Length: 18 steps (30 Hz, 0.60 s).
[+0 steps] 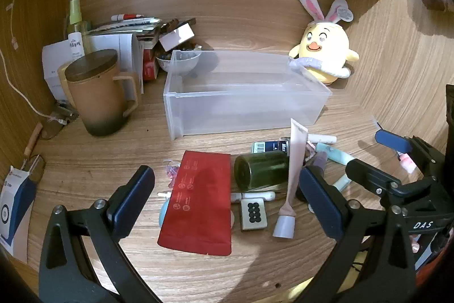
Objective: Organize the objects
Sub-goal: 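Move left tool toward the red pouch while right tool approaches the mint-green bottle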
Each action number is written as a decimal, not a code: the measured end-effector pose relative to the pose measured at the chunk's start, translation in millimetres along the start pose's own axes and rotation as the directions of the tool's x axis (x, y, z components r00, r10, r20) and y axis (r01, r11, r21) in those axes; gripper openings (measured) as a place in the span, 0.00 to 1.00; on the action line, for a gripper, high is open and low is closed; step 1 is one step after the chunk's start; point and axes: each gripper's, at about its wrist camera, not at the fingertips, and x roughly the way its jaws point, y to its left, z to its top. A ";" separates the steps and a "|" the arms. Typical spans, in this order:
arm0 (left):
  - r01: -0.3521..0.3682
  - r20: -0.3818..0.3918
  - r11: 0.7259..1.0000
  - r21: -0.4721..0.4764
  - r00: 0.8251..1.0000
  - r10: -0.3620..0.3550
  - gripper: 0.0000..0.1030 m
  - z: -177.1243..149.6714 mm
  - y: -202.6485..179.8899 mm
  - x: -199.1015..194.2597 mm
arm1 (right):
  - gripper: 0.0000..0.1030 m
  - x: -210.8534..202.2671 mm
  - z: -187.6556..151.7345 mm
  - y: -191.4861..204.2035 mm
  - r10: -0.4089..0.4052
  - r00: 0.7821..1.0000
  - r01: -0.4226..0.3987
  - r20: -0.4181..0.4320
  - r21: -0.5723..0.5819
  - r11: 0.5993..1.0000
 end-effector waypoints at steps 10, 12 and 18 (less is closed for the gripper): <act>-0.002 -0.010 1.000 -0.007 1.000 0.002 1.00 -2.0 2.4 2.0 | 1.00 0.9 0.7 -0.9 0.009 1.000 -0.009 -0.009 0.002 1.000; -0.001 -0.013 1.000 -0.007 1.000 0.001 1.00 -2.4 2.7 2.9 | 1.00 0.9 0.6 -0.9 0.008 1.000 -0.008 -0.009 0.002 1.000; 0.001 -0.017 1.000 -0.003 1.000 -0.001 1.00 -3.1 2.6 2.8 | 1.00 1.1 -1.4 -5.1 0.014 1.000 -0.014 -0.015 0.011 1.000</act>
